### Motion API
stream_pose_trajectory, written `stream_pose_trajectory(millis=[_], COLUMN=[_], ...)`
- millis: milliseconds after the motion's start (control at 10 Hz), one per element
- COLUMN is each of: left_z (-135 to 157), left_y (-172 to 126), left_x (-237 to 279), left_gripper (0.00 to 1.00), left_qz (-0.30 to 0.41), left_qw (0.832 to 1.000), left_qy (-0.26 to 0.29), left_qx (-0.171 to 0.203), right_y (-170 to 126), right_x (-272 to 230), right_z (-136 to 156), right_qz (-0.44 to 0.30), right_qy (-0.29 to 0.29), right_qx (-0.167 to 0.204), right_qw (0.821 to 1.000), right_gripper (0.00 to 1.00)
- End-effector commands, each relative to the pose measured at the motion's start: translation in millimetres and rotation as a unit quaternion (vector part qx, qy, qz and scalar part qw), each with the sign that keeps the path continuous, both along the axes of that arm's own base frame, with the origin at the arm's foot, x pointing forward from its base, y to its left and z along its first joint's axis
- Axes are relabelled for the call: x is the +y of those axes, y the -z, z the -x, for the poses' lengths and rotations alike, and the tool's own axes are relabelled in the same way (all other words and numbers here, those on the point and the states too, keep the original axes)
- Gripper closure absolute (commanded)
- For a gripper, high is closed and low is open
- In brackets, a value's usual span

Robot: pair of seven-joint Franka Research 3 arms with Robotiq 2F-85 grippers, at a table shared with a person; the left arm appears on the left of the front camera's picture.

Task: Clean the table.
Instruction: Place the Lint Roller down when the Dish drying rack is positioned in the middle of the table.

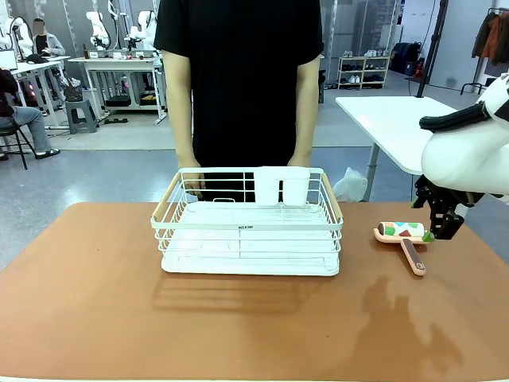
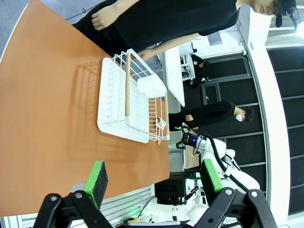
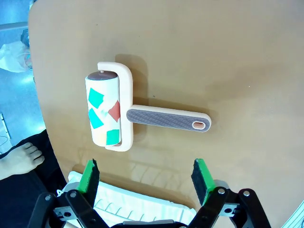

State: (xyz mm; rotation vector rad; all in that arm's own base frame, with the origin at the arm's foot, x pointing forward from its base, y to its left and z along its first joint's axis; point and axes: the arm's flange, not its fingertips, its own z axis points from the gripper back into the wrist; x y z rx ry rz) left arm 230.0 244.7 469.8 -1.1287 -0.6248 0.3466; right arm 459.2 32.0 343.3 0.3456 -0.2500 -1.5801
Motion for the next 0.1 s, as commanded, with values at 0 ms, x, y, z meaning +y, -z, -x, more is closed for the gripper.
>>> stream_pose_trajectory(millis=[0], left_z=[0.3], left_y=[-1.8], left_x=[3.0], left_gripper=[0.0], left_qz=[0.005], left_qw=[1.0], left_qy=[0.004], left_qx=[-0.012], right_y=[0.1], right_x=[2.2], right_z=[0.1], right_qz=[0.006], right_qy=[-0.005], right_qx=[-0.001], right_qw=[1.0], right_gripper=[0.0])
